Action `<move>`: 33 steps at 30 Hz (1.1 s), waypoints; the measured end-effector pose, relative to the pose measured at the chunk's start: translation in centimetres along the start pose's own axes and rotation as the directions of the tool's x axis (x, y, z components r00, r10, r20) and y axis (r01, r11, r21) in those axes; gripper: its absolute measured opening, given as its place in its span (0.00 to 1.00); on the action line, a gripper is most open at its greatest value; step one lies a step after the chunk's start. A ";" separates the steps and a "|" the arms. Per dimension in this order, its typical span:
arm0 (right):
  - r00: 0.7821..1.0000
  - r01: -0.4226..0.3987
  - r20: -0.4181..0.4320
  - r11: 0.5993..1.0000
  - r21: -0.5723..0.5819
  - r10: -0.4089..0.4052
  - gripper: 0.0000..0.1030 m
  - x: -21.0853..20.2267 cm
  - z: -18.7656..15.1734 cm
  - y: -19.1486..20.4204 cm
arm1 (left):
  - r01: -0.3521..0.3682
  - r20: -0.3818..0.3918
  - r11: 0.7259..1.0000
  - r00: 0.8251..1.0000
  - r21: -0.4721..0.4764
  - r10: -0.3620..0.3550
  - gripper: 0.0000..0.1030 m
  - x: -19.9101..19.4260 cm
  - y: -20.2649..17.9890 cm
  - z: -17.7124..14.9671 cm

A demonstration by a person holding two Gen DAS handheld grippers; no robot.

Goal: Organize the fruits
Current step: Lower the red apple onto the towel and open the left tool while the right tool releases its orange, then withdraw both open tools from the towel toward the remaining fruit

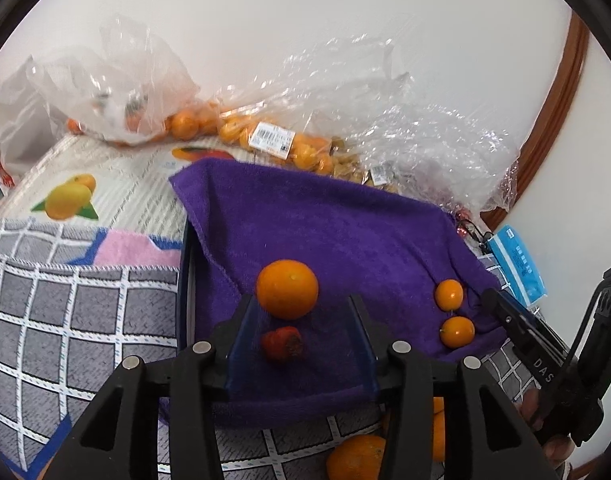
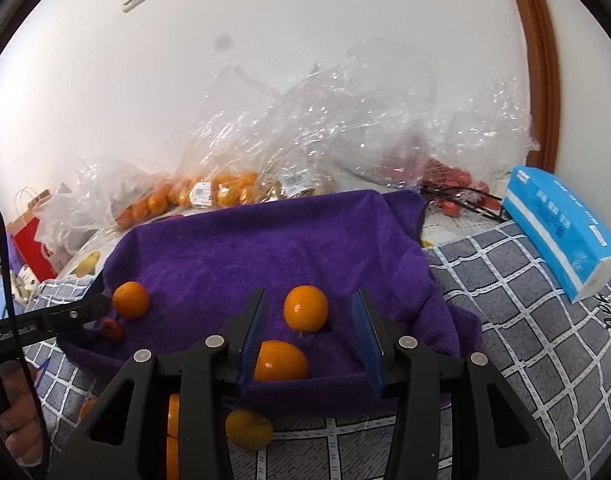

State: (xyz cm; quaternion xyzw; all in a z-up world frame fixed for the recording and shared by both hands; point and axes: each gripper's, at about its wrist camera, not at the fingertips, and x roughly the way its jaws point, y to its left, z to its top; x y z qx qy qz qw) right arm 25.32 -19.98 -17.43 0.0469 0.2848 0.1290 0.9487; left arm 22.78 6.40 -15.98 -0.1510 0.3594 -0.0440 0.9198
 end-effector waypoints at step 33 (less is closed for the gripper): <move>0.996 0.042 -0.077 0.999 -0.019 -0.043 0.49 -8.7 -3.9 4.4 | -0.028 0.018 0.999 0.999 0.040 0.027 0.58 -7.4 1.5 -3.2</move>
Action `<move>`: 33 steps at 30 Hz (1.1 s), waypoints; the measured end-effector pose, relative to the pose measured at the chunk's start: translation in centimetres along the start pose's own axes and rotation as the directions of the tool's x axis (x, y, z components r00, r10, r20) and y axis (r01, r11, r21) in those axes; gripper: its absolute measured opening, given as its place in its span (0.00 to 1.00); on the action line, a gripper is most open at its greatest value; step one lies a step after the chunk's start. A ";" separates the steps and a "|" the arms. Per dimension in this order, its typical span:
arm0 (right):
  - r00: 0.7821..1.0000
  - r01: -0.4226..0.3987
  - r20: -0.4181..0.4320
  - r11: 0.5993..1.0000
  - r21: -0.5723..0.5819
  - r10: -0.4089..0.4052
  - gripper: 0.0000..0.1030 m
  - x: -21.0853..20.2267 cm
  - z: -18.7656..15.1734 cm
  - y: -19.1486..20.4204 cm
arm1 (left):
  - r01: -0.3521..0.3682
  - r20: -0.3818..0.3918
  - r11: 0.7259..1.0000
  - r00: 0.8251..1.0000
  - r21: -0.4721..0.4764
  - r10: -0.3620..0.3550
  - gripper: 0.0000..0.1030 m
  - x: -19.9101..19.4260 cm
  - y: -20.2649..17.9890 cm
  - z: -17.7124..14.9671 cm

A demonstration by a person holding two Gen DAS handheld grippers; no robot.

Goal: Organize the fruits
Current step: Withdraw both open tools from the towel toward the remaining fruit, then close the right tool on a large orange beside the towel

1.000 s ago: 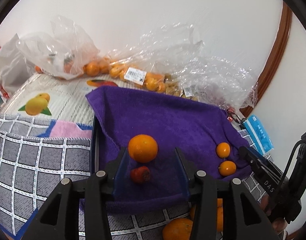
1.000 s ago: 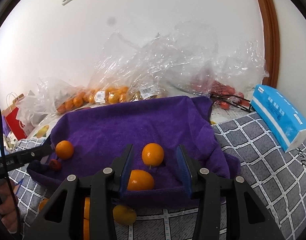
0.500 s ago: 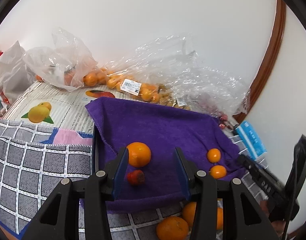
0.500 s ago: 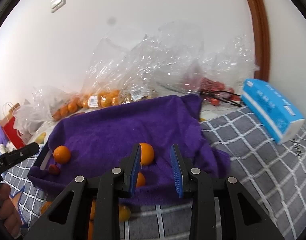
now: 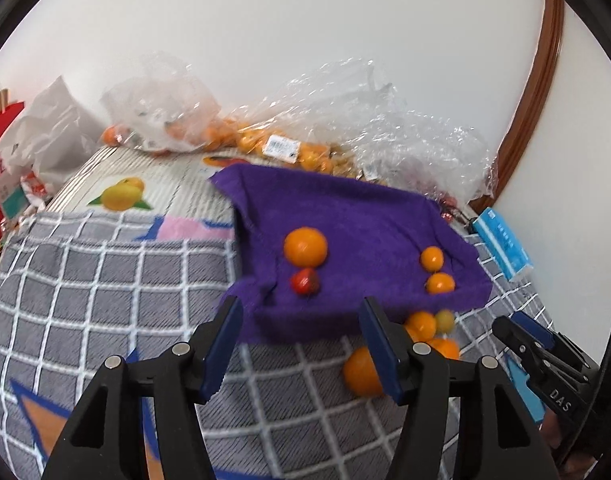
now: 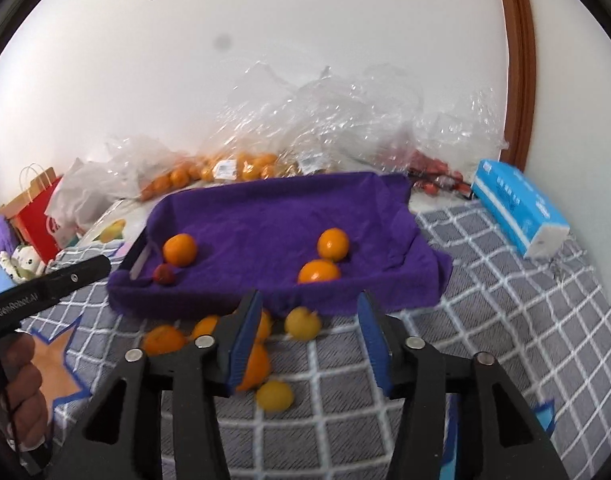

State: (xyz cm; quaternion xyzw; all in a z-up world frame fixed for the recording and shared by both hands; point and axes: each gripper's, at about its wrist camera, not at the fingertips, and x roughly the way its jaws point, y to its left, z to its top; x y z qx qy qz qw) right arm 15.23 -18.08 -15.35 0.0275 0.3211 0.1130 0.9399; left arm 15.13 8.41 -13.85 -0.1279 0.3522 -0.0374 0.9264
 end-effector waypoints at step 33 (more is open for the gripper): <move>0.981 -0.139 -0.149 0.986 -0.092 0.125 0.41 4.7 -3.2 3.3 | -0.086 -0.071 0.988 0.994 -0.129 0.077 0.58 1.9 4.4 -3.8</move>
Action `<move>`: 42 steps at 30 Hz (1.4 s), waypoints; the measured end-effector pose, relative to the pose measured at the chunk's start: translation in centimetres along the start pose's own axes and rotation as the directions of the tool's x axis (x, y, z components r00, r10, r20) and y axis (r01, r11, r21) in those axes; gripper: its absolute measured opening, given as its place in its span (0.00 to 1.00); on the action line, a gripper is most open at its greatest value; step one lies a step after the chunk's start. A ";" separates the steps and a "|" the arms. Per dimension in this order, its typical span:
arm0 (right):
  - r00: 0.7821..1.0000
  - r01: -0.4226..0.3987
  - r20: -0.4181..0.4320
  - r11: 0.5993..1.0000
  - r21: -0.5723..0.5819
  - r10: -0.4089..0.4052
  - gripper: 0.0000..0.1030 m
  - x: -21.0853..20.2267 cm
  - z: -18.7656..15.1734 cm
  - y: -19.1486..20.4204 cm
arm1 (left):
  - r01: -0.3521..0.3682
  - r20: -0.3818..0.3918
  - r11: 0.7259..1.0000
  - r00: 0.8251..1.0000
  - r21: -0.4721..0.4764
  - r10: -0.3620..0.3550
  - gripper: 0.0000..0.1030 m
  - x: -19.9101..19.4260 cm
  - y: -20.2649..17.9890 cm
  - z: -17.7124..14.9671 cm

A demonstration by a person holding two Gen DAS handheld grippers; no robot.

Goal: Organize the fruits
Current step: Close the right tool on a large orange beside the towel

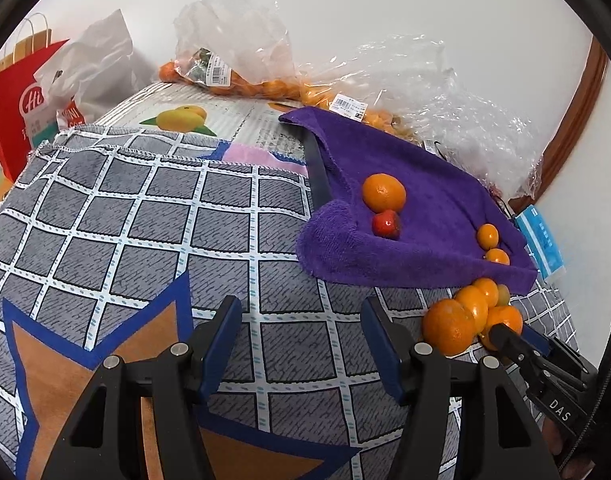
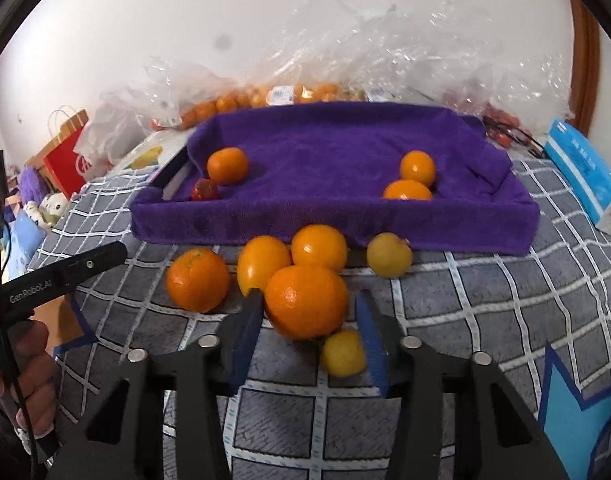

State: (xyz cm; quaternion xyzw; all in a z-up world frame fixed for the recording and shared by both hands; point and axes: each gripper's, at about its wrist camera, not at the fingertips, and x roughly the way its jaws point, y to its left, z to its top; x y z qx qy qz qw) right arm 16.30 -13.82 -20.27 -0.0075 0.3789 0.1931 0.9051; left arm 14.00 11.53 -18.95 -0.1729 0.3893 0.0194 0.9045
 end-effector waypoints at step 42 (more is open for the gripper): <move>0.997 0.078 -0.003 0.988 0.133 -0.079 0.42 -1.8 -1.3 -6.8 | 0.003 -0.037 0.995 0.999 0.101 0.000 0.67 0.7 -1.4 -0.1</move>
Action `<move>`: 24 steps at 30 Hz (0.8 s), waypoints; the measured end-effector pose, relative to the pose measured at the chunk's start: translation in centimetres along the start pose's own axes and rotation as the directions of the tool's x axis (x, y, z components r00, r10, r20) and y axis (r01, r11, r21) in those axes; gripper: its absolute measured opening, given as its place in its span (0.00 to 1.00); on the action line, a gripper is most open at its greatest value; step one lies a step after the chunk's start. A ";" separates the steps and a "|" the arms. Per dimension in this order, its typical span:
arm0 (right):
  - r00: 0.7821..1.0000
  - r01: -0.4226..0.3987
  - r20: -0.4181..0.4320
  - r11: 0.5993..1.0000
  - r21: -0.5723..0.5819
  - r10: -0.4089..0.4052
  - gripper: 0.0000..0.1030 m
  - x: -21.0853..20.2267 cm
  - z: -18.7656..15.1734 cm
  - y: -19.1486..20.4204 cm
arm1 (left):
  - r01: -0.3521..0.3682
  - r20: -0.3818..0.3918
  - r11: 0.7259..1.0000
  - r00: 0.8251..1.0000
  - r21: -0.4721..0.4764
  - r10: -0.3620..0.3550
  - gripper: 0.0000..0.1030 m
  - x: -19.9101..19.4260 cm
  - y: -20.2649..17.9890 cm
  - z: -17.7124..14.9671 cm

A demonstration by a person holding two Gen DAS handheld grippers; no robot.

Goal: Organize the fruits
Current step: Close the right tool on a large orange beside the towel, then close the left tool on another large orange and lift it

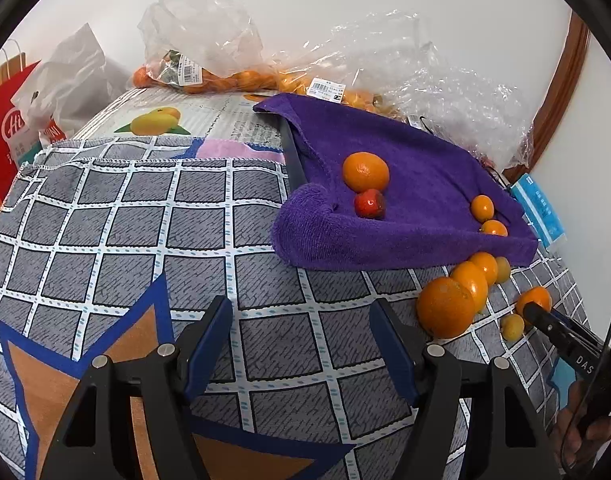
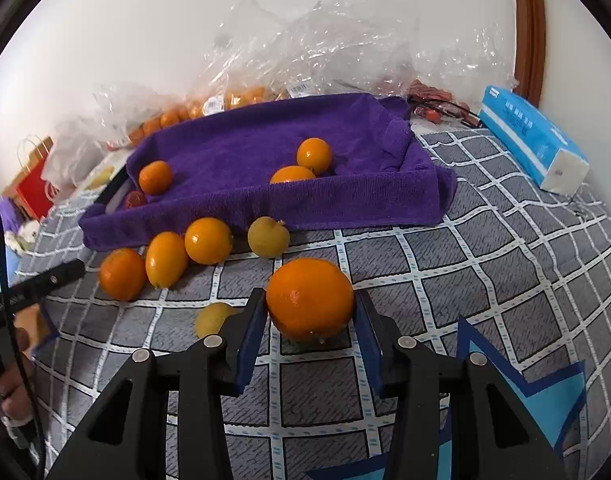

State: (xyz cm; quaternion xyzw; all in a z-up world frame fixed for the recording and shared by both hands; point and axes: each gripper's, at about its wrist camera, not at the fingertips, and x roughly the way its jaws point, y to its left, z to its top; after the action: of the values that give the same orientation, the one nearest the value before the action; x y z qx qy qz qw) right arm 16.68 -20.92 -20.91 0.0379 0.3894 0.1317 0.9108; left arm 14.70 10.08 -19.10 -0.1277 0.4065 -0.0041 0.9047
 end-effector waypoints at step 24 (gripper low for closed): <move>0.996 -0.054 0.080 0.998 0.044 0.050 0.42 -1.5 -0.1 -1.0 | 0.185 -0.057 0.983 0.981 0.019 -0.184 0.61 -0.4 -1.9 -1.0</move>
State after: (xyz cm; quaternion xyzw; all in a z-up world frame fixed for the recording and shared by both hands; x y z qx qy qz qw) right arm 15.80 -22.31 -20.09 0.0740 0.3551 0.1447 0.9206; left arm 13.92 8.03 -19.02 -0.1535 0.4176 -0.0965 0.8904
